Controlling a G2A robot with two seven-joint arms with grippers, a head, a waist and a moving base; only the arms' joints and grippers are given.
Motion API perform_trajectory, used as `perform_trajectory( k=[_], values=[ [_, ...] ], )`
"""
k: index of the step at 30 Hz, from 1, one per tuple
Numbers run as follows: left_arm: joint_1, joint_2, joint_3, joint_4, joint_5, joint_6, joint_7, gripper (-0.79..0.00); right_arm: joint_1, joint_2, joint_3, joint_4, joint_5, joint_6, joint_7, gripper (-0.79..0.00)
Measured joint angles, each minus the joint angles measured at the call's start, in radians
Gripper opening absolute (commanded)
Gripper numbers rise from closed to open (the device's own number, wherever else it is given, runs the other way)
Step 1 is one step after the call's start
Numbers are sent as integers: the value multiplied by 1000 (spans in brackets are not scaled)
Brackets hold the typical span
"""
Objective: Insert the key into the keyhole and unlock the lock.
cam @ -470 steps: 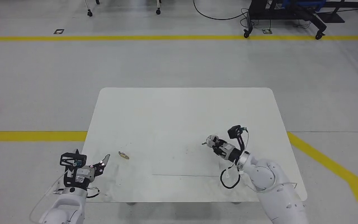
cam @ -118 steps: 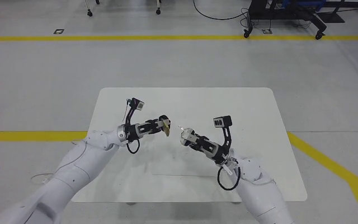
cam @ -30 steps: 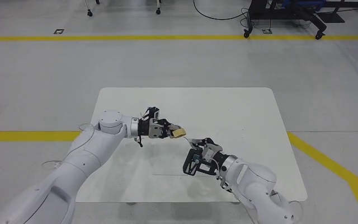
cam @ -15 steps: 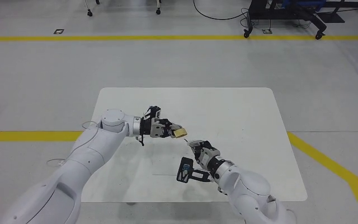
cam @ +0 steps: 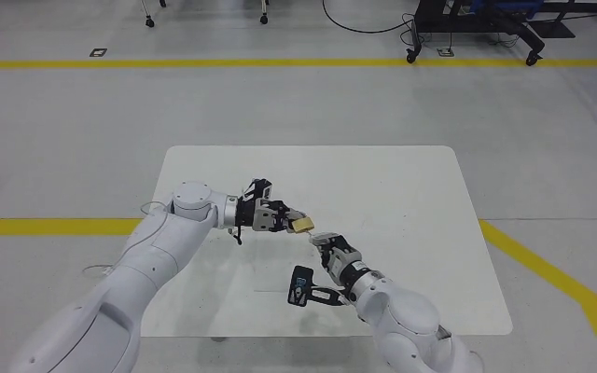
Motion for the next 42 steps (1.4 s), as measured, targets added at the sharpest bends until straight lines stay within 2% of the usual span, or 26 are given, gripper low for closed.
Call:
perform_trajectory(
  k=[13, 23, 33, 38, 42],
  values=[
    [6, -16, -25, 15, 27, 2, -22, -785, 2, -8, -16, 8, -54, -11, 26, -785],
    [9, -27, -44, 28, 50, 6, -32, -785, -10, -16, -52, -2, -183, 2, 87, -785],
    [13, -35, -66, 42, 67, 0, -28, -785, -11, -28, -81, -3, -244, -5, 118, -785],
    [13, -38, -86, 46, 65, -49, 0, -785, -15, -35, -79, -2, -241, 25, 133, -785],
    [12, -38, -85, 46, 65, -45, -1, -785, -16, -36, -78, -2, -239, 28, 134, -785]
  ],
)
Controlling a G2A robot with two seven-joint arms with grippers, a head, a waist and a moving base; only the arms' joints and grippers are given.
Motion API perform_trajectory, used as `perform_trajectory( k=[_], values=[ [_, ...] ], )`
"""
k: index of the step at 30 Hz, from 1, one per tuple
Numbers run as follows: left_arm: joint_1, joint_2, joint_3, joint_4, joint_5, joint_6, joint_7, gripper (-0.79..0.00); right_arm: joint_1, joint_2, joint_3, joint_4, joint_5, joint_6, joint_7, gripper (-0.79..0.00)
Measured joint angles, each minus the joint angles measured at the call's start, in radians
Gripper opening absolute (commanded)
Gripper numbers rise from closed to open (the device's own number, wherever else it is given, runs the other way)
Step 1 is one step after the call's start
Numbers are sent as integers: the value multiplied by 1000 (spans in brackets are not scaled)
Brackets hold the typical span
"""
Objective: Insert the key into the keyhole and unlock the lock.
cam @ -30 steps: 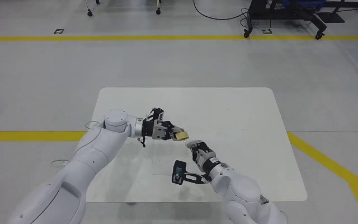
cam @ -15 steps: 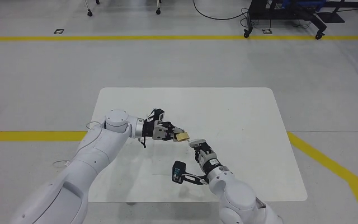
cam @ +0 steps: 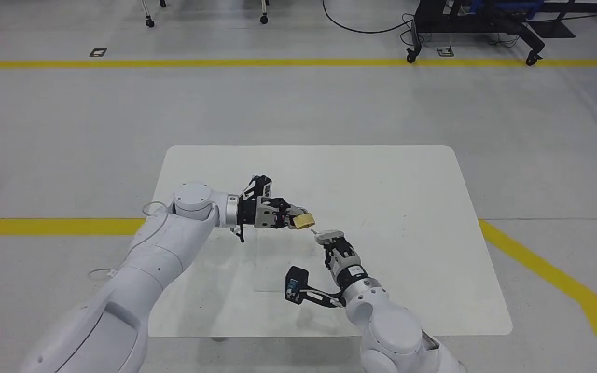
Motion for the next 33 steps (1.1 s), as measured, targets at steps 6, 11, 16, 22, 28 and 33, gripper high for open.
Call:
perform_trajectory(
  k=[6, 11, 16, 22, 28, 33],
  values=[
    [0, 0, 0, 0, 0, 0, 0, -785, 0, 0, 0, 0, 0, 0, 0, -785],
    [0, 0, 0, 0, 0, 0, 0, -785, 0, 0, 0, 0, 0, 0, 0, -785],
    [0, 0, 0, 0, 0, 0, 0, -785, 0, 0, 0, 0, 0, 0, 0, -785],
    [21, 7, -20, -26, 1, 8, 54, -785, -16, -1, -13, -19, -76, -1, 11, -785],
    [46, 26, -58, -80, 19, 36, 84, -785, -28, -12, -55, -15, -151, 0, 67, -785],
    [60, 31, -67, -123, 56, 72, 121, -785, -5, -31, -119, 29, -264, -2, 169, -785]
  ],
)
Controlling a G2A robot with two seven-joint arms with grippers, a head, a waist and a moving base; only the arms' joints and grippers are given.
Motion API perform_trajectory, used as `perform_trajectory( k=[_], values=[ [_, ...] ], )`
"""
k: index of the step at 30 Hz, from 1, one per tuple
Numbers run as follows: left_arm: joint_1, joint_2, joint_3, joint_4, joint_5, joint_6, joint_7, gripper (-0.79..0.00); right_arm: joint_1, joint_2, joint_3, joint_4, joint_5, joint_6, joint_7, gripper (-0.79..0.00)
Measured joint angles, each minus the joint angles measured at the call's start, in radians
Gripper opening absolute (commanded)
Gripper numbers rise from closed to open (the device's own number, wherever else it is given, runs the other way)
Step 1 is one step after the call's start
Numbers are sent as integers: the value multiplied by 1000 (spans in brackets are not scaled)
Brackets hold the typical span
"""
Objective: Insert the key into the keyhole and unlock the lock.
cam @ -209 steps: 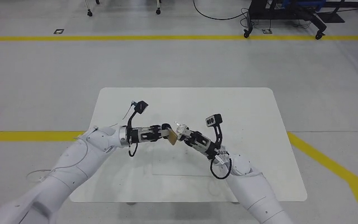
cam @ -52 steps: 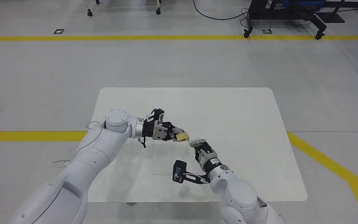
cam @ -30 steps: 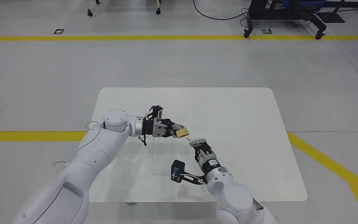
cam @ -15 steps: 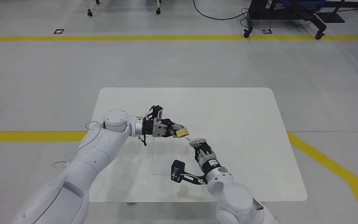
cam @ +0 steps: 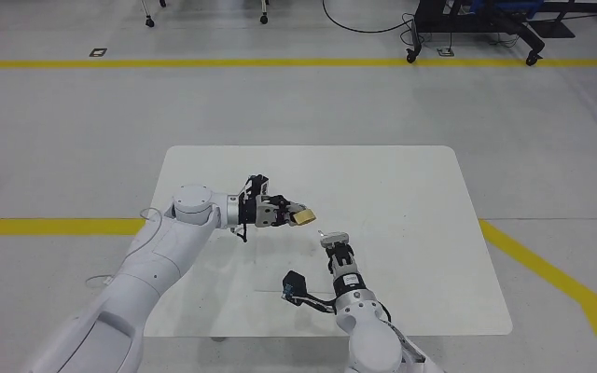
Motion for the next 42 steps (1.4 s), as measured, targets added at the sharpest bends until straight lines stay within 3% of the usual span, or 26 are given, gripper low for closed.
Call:
perform_trajectory(
  k=[11, 26, 31, 35, 42],
  values=[
    [26, 7, -23, -60, 50, 33, 36, -785, 49, -48, -75, 61, -25, -6, 48, -785],
    [51, 8, -53, -98, 66, 56, 27, -785, 61, -85, -67, 100, -38, -22, 45, -785],
    [51, 9, -68, -90, 60, 56, 18, -785, 50, -89, -45, 83, -44, -9, 20, -785],
    [50, 14, -98, -88, 47, 14, 3, -785, 28, -81, -24, 42, -69, -1, -73, -785],
    [51, 15, -102, -90, 44, 4, -3, -785, 29, -81, -25, 43, -68, -1, -57, -785]
  ],
)
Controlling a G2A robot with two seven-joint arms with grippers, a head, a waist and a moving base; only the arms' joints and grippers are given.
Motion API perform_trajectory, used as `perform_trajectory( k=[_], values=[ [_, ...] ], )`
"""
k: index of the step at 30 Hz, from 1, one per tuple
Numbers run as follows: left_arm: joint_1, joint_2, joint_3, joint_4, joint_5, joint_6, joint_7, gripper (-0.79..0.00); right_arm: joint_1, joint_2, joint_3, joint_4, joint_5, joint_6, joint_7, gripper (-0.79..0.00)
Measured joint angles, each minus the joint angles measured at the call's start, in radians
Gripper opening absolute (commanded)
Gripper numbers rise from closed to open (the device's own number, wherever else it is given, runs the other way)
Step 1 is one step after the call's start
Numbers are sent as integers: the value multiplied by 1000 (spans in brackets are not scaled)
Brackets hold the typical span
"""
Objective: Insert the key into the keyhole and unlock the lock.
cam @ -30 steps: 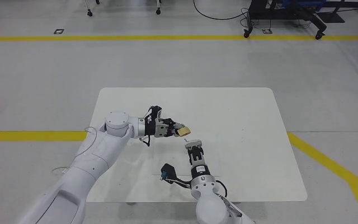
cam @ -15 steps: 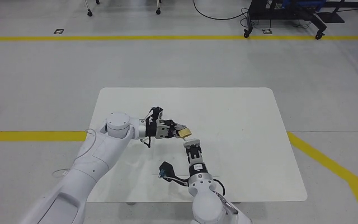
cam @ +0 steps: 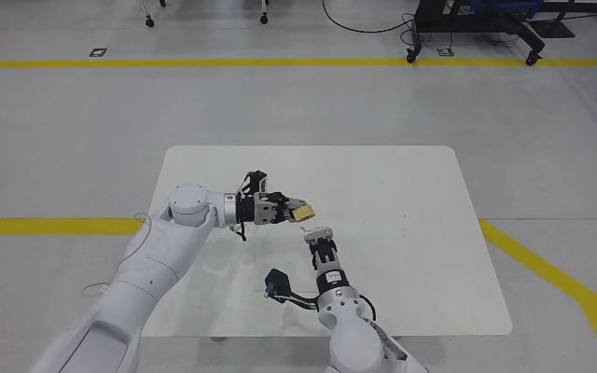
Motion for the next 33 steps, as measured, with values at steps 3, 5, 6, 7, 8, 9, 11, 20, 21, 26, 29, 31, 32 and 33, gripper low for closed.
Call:
perform_trajectory(
  k=[3, 5, 6, 7, 8, 9, 11, 20, 21, 26, 29, 31, 32, 33],
  values=[
    [0, 0, 0, 0, 0, 0, 0, -785, 0, 0, 0, 0, 0, 0, 0, -785],
    [14, 0, -9, -15, -16, -1, 18, -785, 0, 0, 0, 0, -1, 3, -4, -785],
    [23, 0, -18, -26, -33, 0, 24, -785, -1, 1, 1, 2, -10, 12, -14, -785],
    [33, 1, -29, -36, -57, 0, 17, -785, -2, 2, 2, 5, -32, 25, -21, -785],
    [45, 2, -46, -43, -94, -5, -6, -785, -7, 4, -1, 9, -74, 46, -19, -785],
    [52, 3, -58, -45, -121, -12, -27, -785, -12, 4, -9, 9, -107, 60, -16, -785],
    [64, 5, -76, -45, -165, -37, -82, -785, -22, 5, -28, 2, -175, 84, -26, -785],
    [70, 15, -103, -60, -76, -179, -65, -785, 79, 36, -154, 29, -228, 106, 110, -785],
    [75, 17, -111, -66, -74, -192, -56, -785, 93, 40, -173, 35, -228, 105, 134, -785],
    [109, 31, -154, -109, -55, -238, -29, -785, 156, 54, -257, 78, -228, 83, 248, -785],
    [123, 37, -164, -138, -36, -228, -23, -785, 187, 53, -293, 107, -228, 72, 280, -785],
    [130, 40, -168, -155, -22, -218, -17, -785, 201, 51, -310, 119, -228, 72, 292, -785],
    [133, 41, -169, -161, -17, -214, -15, -785, 206, 50, -315, 123, -228, 72, 296, -785],
    [135, 42, -171, -167, -14, -210, -12, -785, 209, 49, -318, 126, -228, 73, 300, -785]
  ],
)
